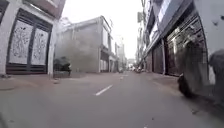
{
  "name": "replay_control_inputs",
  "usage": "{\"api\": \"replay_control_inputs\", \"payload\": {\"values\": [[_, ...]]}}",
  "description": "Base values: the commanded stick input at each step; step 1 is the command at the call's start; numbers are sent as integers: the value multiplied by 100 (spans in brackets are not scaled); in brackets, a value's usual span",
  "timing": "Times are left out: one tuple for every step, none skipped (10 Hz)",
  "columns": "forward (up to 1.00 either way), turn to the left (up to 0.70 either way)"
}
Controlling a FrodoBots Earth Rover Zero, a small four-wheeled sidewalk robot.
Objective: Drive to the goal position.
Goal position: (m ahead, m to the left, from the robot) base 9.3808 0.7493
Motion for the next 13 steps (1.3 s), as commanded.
{"api": "replay_control_inputs", "payload": {"values": [[100, -40], [100, -8], [100, 0], [100, 0], [100, 0], [100, 0], [100, 0], [100, 0], [100, 0], [100, 0], [100, 0], [100, 0], [100, 0]]}}
